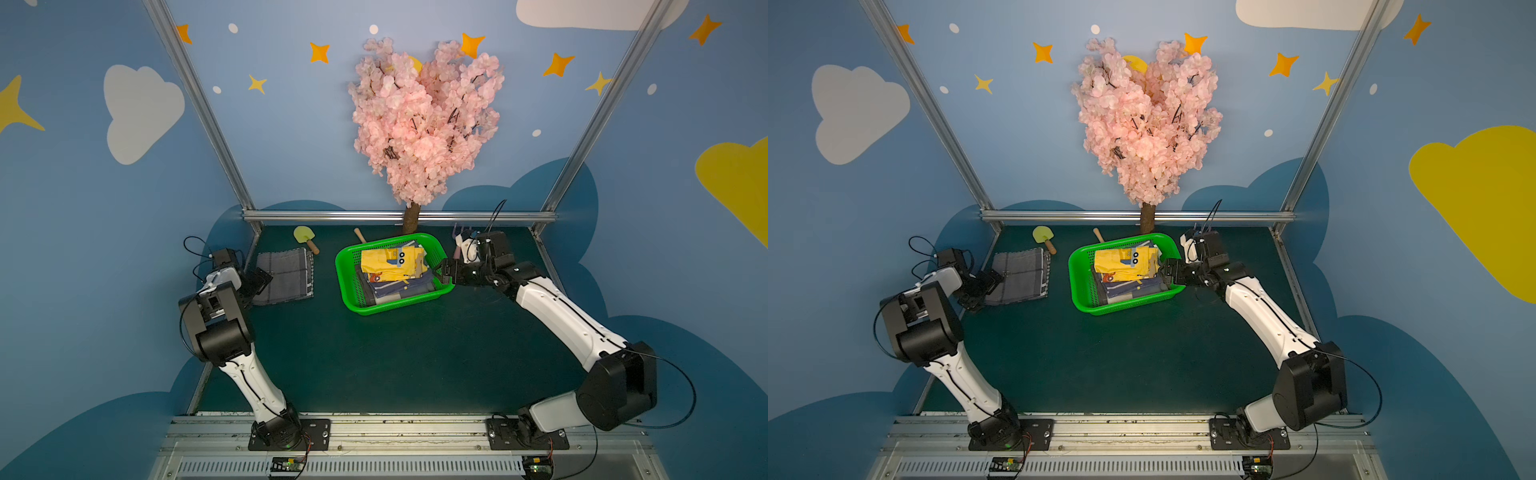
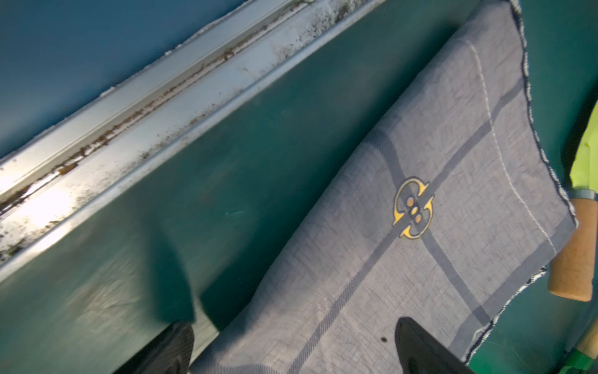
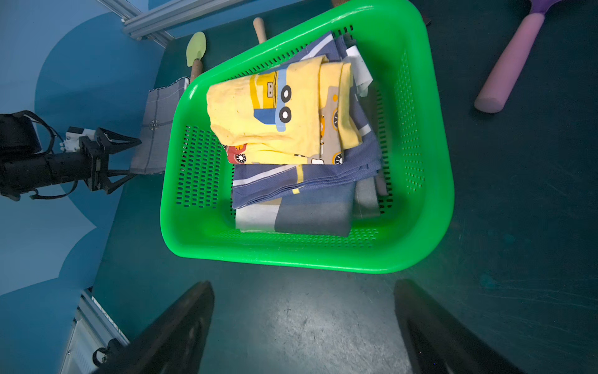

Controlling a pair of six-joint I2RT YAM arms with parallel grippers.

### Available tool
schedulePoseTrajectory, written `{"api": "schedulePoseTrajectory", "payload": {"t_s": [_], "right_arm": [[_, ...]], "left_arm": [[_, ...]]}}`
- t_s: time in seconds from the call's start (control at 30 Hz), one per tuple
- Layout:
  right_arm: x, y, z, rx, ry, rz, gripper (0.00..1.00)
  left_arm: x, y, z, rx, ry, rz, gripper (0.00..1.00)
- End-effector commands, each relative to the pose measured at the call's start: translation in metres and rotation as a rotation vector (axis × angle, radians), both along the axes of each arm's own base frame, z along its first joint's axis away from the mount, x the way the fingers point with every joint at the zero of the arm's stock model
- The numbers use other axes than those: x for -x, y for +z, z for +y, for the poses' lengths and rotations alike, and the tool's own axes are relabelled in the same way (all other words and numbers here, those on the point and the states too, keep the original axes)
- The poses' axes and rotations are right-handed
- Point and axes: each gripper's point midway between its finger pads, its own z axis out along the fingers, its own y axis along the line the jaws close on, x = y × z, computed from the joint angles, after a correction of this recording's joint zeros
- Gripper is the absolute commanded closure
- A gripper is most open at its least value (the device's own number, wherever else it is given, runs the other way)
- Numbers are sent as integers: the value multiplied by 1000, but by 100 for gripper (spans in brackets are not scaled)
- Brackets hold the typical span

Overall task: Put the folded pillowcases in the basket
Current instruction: Move the pillowcase to the center of the board.

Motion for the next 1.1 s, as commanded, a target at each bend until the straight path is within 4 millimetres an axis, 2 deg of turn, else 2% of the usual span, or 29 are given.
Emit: {"api": "schedulePoseTrajectory", "payload": {"t_s": [0.0,0.17,0.23,0.3,0.37,0.47,0.5,0.53,0.87,1.07], "right_arm": [[5,-1,-3,-6,-6,23,8],[6,-1,-6,-12,-10,32,8],[7,-1,-6,-14,-13,33,8],[7,-1,-6,-18,-12,36,8],[8,0,-7,-21,-11,35,8],[10,4,-8,-22,-13,25,8],[10,4,-9,-22,-16,24,8],[11,5,-9,-22,-16,21,8],[20,7,-12,-22,-7,17,8],[23,13,-10,-43,6,12,8]], "left_arm": [[-5,-4,-1,29,-17,-2,0],[-4,-9,-2,51,-4,12,8],[-3,-8,-3,52,4,11,16],[-3,-7,-2,49,8,6,31],[-4,-6,-2,47,9,3,51],[-5,-8,-3,54,11,3,71],[-5,-7,-3,58,9,0,81],[-5,-8,-4,63,7,-1,96],[-1,14,-28,104,15,-85,97],[13,26,-65,193,28,-145,97]]}}
